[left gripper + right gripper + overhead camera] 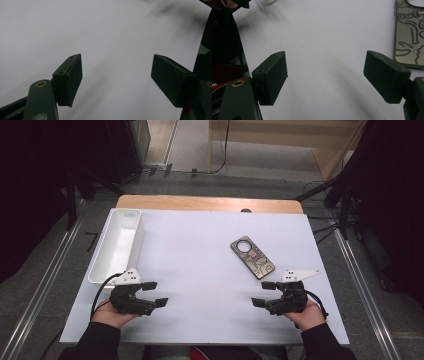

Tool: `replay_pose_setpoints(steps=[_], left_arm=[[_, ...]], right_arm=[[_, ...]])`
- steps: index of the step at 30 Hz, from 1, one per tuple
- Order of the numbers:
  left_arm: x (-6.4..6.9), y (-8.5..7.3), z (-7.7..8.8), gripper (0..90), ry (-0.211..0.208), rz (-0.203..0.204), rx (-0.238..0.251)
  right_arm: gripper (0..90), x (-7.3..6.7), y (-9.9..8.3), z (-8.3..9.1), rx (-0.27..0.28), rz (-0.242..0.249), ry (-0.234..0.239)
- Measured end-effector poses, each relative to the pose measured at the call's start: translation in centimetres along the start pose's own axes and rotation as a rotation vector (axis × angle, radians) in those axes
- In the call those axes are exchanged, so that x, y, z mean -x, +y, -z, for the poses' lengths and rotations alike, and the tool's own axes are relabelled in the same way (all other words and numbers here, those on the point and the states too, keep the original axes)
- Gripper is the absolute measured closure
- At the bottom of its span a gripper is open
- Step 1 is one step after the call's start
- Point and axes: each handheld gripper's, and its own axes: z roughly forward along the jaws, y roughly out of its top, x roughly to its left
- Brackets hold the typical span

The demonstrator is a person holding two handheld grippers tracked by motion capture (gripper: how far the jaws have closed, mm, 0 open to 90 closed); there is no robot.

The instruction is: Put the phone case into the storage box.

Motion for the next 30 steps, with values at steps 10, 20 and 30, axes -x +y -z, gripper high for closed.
replay_pose_setpoints(steps=[10, 20, 30], left_arm=[[-0.03, 0.11, -0.09, 7.6, -0.018, -0.001, 0.004], [0.34, 0.26, -0.47, 0.0, -0.037, -0.029, 0.015], [0.39, 0.62, -0.26, 0.0, -0.033, -0.025, -0.003]], right_arm=[[9.3, -0.16, 0.04, 0.02, -0.021, 0.037, -0.015], [0.0, -0.13, -0.19, 0.19, -0.007, 0.021, -0.005], [0.0, -0.28, -0.2, 0.21, 0.004, 0.009, -0.001]])
